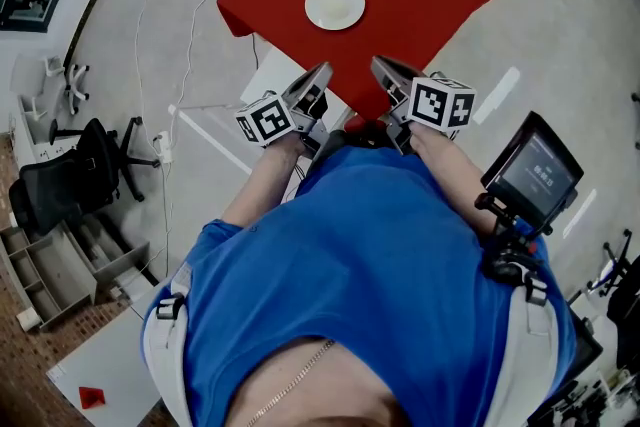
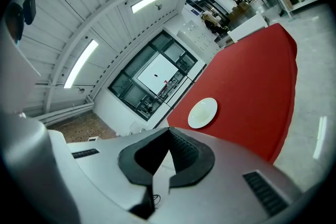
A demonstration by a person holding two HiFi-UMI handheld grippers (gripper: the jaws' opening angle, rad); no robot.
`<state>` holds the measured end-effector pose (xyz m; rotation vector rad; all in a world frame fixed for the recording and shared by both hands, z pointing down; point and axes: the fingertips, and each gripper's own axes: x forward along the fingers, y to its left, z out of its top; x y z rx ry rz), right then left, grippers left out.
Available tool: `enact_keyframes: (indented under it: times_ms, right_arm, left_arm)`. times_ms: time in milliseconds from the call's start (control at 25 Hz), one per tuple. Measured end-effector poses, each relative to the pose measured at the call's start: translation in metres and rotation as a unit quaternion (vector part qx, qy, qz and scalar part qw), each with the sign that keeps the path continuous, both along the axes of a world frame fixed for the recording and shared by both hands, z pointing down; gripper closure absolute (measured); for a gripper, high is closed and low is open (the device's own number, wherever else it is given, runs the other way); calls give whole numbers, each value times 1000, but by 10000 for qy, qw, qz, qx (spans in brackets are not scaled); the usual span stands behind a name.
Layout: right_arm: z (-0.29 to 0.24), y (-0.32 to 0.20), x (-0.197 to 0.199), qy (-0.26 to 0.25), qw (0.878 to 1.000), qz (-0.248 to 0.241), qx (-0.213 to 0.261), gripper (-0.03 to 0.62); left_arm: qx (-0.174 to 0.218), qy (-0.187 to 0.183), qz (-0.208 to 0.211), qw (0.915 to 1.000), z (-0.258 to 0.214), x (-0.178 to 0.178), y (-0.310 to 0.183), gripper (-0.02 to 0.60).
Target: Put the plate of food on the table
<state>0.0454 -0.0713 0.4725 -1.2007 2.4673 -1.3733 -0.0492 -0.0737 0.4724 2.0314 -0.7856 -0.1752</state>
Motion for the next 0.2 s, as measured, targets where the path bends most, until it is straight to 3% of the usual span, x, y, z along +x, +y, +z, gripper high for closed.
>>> enact_keyframes:
  times_ms: [200]
  right_arm:
    - [6, 1, 4, 3, 10000, -15, -39, 592]
  left_arm:
    - [-33, 13, -25, 10000, 5, 3, 3, 574]
